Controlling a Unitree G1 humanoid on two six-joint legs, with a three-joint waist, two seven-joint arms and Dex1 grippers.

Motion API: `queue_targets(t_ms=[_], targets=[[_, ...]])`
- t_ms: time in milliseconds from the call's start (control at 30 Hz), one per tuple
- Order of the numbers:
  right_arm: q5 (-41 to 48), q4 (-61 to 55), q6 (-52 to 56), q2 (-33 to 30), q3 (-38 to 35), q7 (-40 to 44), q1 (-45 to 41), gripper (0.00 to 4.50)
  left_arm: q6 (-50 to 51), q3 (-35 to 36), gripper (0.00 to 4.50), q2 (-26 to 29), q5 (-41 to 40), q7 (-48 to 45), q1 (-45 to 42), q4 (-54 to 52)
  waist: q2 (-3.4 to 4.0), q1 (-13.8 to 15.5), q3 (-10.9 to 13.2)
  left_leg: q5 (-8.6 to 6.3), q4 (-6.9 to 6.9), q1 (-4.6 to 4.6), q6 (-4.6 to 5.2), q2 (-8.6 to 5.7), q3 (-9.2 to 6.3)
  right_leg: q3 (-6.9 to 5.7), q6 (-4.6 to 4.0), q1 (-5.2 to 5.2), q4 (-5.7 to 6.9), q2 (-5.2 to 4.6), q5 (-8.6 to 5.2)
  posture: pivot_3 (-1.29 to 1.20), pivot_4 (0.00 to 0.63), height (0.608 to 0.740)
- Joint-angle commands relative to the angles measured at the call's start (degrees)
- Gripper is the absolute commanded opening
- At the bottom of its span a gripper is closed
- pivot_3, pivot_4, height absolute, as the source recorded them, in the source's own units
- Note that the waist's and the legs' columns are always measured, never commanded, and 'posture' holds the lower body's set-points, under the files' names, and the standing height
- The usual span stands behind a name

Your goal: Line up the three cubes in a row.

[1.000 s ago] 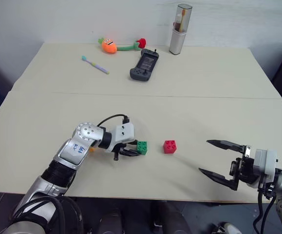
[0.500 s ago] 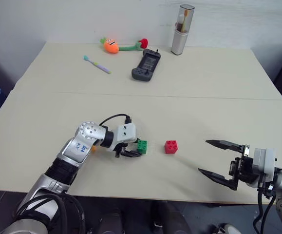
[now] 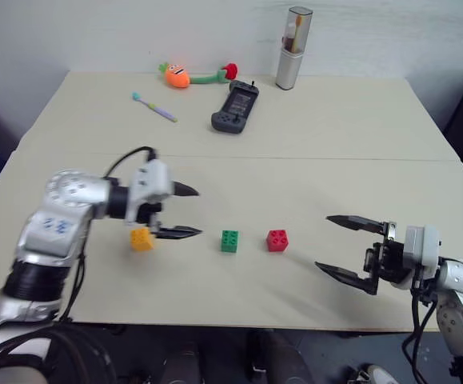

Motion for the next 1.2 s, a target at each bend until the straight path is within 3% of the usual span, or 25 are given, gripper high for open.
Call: queue_targets(t_ms=[33,233,400,567,700,933,1033,1200], targets=[[0.18,0.61,-0.94,1.53,1.23,0.70,-2.07,4.50,-10.46,11.76,4.49,1.74,-5.07,-4.33,7.22,7.35,0.01,-0.29,0.01,0.00,0.00,0.00,0.00,0.01,0.00,-0.01,-0.01,0.00,0.00,0.00,-0.01,0.00,0.150,0.740],[-0.61,-0.10,-1.42,5.08,5.83,1.07,-5.23,4.50,-15.11,26.59,4.49,7.12,-4.12,-1.87,25.12,18.82,-0.01,-0.62,0.01,-0.05,-0.03,-0.03,-0.01,0.10,-0.01,-0.06,-0.06,-0.05,-0.02,-0.02,-0.03,0.00,0.150,0.740],[-0.97,-0.92,-1.98,5.92,7.56,1.86,-6.49,4.50,-17.35,30.95,4.49,9.55,-4.23,-2.74,34.51,23.27,-0.02,-0.05,0.01,-0.36,-0.03,-0.05,0.27,0.10,-0.08,-0.14,-0.09,-0.03,-0.07,-0.17,-0.04,0.00,0.150,0.740],[-1.37,-0.38,-2.38,5.64,7.68,1.87,-7.38,4.50,-14.69,28.54,4.49,7.24,-7.34,-1.35,33.01,16.34,-0.03,0.98,0.00,-0.47,-0.03,-0.07,0.39,0.04,-0.14,-0.21,-0.09,-0.01,-0.10,-0.31,-0.05,0.00,0.150,0.740],[-1.02,-0.91,-1.05,4.13,6.89,2.03,-7.17,4.50,-9.54,19.84,4.49,4.10,-8.01,1.54,25.53,7.86,-0.03,1.27,-0.01,-0.41,-0.02,-0.15,0.38,-0.09,-0.21,-0.29,-0.08,-0.01,-0.07,-0.43,-0.04,0.00,0.150,0.740],[-1.09,-1.44,-0.30,3.24,6.27,1.18,-6.57,4.50,-13.61,10.19,4.49,2.92,-3.34,-0.52,17.68,15.17,-0.03,-0.83,-0.01,-0.26,-0.04,-0.14,0.09,0.01,-0.04,-0.20,-0.05,-0.07,-0.07,-0.13,-0.03,0.00,0.150,0.740],[-1.22,-1.68,-0.21,2.91,5.58,0.78,-6.27,4.50,-16.83,8.46,3.89,3.84,-1.73,-2.28,16.79,18.95,-0.03,-0.93,-0.01,-0.27,-0.04,-0.08,0.09,0.10,0.00,-0.18,-0.06,-0.08,-0.03,-0.03,-0.03,0.00,0.150,0.740],[-1.52,-1.82,-0.57,2.54,4.23,-0.08,-5.14,4.50,-19.75,6.18,2.30,2.13,-0.82,-2.73,13.58,21.43,-0.03,-0.23,-0.01,-0.28,0.02,-0.12,0.11,0.09,-0.04,-0.19,-0.07,-0.06,-0.03,-0.07,-0.03,0.00,0.150,0.740]])
